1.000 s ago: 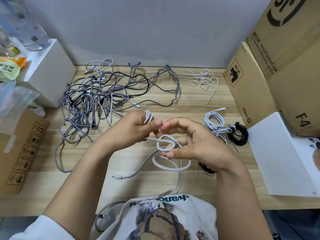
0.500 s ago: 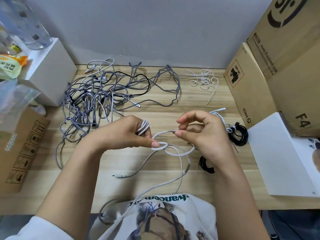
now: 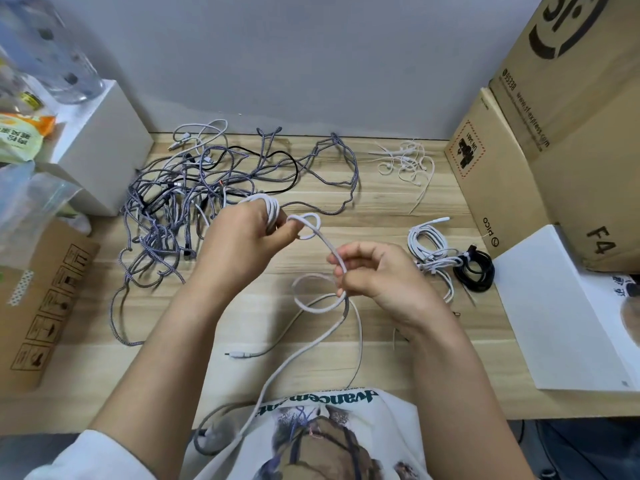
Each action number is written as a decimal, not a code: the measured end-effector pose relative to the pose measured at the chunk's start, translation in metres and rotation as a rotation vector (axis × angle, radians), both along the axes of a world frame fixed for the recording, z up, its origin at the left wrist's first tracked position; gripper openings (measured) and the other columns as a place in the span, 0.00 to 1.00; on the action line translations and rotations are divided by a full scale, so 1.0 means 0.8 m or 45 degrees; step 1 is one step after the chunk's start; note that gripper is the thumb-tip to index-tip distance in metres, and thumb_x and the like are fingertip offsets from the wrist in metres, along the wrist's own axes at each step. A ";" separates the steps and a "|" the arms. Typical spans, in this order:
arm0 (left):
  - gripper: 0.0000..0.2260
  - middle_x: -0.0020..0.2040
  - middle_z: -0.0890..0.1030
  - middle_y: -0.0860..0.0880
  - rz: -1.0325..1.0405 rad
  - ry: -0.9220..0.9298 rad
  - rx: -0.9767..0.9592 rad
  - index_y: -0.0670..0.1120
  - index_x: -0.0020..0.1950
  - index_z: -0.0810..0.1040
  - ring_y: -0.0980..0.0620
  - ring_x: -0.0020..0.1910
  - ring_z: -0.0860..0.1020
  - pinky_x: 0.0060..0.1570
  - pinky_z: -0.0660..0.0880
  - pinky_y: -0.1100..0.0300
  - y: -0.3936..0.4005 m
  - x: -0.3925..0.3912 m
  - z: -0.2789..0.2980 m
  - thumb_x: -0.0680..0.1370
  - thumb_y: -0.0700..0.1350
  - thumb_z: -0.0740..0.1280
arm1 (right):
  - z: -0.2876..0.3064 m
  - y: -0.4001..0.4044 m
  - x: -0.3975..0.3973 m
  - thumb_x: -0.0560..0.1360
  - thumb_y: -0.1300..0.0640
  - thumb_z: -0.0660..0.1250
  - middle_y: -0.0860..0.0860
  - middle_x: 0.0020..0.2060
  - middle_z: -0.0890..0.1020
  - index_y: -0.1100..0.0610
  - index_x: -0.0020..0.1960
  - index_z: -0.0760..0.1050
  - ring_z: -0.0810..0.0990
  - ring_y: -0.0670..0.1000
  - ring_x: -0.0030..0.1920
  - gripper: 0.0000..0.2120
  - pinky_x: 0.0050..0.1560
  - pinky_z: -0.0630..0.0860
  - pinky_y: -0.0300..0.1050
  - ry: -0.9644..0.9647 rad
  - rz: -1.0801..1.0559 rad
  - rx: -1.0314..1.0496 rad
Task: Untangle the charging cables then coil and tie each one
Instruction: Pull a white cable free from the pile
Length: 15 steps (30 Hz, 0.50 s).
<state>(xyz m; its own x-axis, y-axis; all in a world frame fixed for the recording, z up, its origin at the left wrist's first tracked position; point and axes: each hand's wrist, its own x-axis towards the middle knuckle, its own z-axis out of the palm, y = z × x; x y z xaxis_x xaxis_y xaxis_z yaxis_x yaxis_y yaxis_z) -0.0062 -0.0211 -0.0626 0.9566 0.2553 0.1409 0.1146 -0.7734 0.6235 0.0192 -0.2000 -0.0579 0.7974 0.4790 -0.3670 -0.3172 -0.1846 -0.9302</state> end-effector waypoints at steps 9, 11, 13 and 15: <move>0.16 0.25 0.68 0.51 -0.344 0.173 -0.317 0.44 0.30 0.73 0.56 0.25 0.63 0.27 0.59 0.62 0.003 -0.011 0.006 0.70 0.52 0.73 | 0.003 -0.011 0.017 0.79 0.66 0.57 0.47 0.24 0.74 0.63 0.46 0.74 0.61 0.40 0.19 0.08 0.19 0.58 0.30 0.115 -0.370 0.544; 0.19 0.26 0.67 0.48 -0.450 0.171 -0.514 0.40 0.31 0.73 0.57 0.26 0.63 0.27 0.59 0.62 0.000 -0.016 0.013 0.68 0.52 0.75 | -0.004 -0.011 0.022 0.79 0.65 0.58 0.46 0.24 0.74 0.61 0.46 0.76 0.61 0.39 0.19 0.08 0.21 0.58 0.29 -0.118 -0.388 0.290; 0.16 0.26 0.69 0.48 -0.512 0.123 -0.624 0.40 0.30 0.71 0.56 0.26 0.64 0.27 0.60 0.63 -0.005 -0.018 0.019 0.68 0.49 0.74 | -0.011 -0.007 0.022 0.78 0.64 0.61 0.52 0.27 0.78 0.55 0.43 0.77 0.68 0.40 0.22 0.09 0.27 0.66 0.31 -0.394 -0.334 -0.004; 0.12 0.24 0.71 0.53 -0.542 0.101 -0.708 0.44 0.29 0.71 0.59 0.24 0.65 0.26 0.61 0.68 -0.010 -0.018 0.023 0.67 0.45 0.71 | -0.018 0.001 0.019 0.77 0.63 0.64 0.53 0.35 0.83 0.48 0.40 0.76 0.75 0.43 0.31 0.13 0.38 0.75 0.39 -0.550 -0.247 -0.154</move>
